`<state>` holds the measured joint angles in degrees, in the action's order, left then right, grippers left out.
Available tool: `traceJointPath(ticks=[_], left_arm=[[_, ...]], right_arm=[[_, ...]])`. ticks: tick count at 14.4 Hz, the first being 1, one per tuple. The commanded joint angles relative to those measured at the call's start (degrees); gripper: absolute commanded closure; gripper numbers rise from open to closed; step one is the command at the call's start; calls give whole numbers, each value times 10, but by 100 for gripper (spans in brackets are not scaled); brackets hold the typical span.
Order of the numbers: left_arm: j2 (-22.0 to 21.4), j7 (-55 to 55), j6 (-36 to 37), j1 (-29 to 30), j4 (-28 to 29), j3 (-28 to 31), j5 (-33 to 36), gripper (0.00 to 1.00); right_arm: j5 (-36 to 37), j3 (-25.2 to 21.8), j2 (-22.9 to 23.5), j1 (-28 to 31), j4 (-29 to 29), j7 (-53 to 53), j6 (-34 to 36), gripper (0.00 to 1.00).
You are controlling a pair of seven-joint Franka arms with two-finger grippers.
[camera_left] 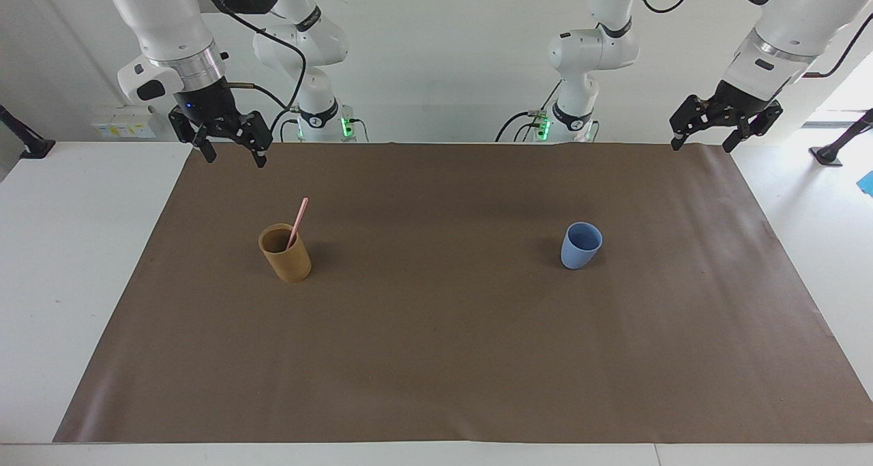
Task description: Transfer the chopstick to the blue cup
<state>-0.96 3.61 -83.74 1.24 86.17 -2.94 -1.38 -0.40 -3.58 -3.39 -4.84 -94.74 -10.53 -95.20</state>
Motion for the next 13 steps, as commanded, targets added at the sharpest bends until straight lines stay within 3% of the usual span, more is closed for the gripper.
traceJointPath(ticks=[1, 5, 10, 13], left_arm=[[3, 3, 3, 10, -7, -6, -7, 0], [2, -8, 12, 3, -3, -5, -7, 0], [-12, -16, -140, -10, 162, -8, -7, 0], [-12, -53, -206, -34, 233, -8, -8, 0]], right_arm=[[-9, -1, -10, 11, -14, 9, -11, 0], [-10, -6, -10, 57, -13, 10, -10, 0], [-9, 1, -14, 48, -20, 13, -3, 0], [6, 7, -7, 20, -40, 10, -45, 0]])
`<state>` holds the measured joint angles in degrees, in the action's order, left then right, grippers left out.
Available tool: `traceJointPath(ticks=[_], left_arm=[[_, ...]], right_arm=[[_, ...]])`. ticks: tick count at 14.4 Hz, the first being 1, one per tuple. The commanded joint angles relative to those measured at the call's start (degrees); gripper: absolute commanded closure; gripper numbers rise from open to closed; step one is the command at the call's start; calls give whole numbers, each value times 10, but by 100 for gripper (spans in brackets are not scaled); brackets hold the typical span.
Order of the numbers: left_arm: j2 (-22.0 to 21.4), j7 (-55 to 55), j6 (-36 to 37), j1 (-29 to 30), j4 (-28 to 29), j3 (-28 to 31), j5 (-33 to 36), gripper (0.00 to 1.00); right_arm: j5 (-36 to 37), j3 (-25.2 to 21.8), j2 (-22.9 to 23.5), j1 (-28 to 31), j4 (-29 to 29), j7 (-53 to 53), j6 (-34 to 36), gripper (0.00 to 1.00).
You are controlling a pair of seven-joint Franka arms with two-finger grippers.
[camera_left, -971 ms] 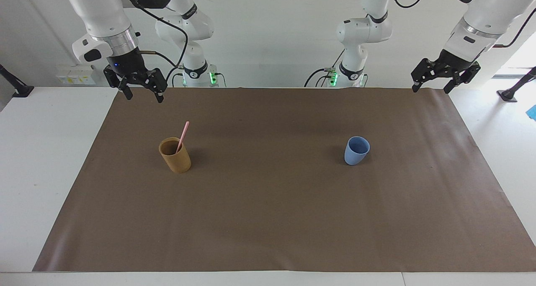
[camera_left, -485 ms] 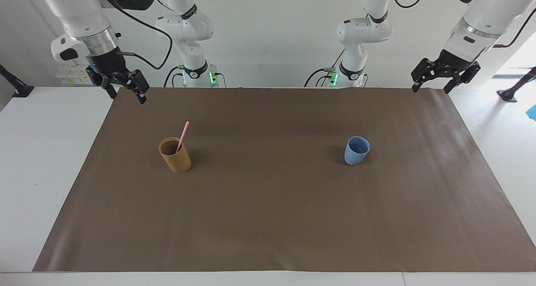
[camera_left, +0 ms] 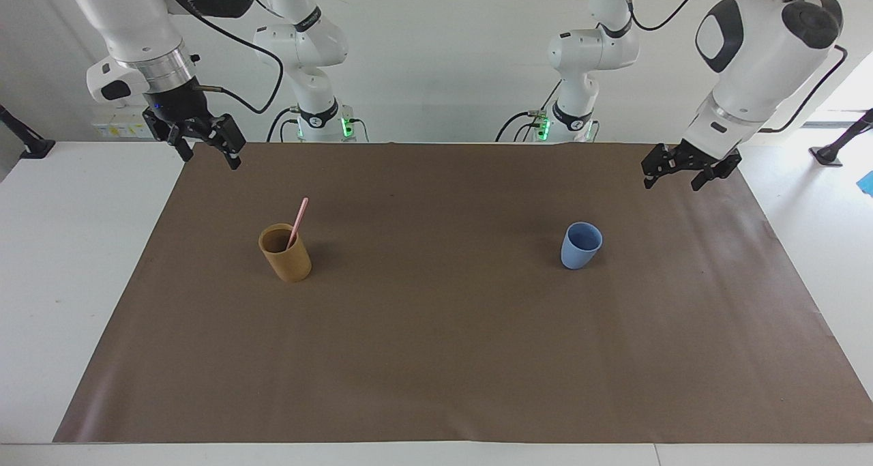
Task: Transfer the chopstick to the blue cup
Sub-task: 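Reach the left gripper to the blue cup while the right gripper reaches the tan cup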
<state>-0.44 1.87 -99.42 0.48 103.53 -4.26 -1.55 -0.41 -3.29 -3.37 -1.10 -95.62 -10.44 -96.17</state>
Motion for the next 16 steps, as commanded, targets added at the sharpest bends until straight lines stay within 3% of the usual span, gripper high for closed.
traceJointPath(ticks=[1, 6, 12, 13, 15, 16], left_arm=[[-14, -68, -80, -38, 81, 5, -7, 0], [13, -85, -183, -60, 154, 5, -10, 0], [30, -97, -271, -79, 214, 5, -29, 0], [30, -95, -271, -78, 214, 5, -29, 22], [30, -88, -271, -79, 214, 5, -29, 98], [30, -75, -270, -79, 213, 5, -28, 100]], right_arm=[[22, 5, -8, -21, -43, 9, -48, 0], [122, 5, 6, -59, -70, 3, -82, 0], [203, 5, 31, -115, -105, -90, -108, 0], [210, 6, 39, -127, -106, -112, -109, 0], [220, 6, 53, -151, -106, -151, -108, 0], [221, 5, 54, -161, -111, -158, -107, 0]])
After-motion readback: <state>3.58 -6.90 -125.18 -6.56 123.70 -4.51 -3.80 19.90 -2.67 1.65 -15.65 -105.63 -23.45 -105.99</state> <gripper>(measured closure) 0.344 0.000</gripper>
